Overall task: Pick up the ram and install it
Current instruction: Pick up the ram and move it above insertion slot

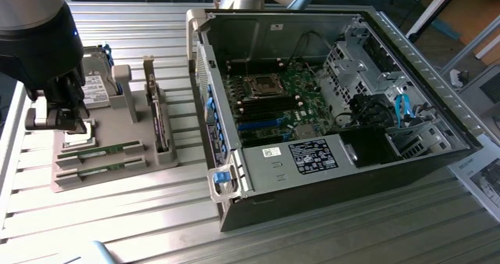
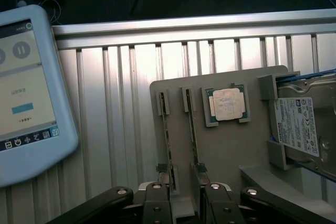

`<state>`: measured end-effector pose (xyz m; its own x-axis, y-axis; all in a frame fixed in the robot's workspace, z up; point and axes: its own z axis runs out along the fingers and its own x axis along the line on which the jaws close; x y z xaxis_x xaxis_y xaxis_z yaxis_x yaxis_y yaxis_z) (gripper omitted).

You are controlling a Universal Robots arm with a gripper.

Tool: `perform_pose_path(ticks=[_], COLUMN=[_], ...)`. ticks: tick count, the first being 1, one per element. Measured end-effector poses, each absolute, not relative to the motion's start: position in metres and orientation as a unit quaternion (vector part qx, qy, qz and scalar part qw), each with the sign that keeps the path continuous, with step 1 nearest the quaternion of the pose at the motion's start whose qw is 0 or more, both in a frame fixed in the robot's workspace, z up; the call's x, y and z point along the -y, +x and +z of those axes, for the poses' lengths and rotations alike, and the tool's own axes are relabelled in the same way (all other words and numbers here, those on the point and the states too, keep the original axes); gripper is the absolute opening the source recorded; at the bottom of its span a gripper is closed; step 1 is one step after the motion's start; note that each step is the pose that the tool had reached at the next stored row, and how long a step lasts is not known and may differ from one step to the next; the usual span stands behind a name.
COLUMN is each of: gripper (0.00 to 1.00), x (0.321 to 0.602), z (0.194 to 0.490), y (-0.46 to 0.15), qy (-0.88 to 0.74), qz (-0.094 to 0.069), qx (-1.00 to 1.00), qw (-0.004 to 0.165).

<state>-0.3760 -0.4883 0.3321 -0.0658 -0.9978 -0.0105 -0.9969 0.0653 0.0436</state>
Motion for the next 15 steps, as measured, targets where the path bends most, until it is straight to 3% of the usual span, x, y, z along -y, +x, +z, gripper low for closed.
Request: perform_pose_path(ticks=[15], gripper=[0.31], x=[0.488], z=[0.311], y=[-0.376], qy=[0.683], qz=[-0.020], qx=[0.730], qw=[0.011])
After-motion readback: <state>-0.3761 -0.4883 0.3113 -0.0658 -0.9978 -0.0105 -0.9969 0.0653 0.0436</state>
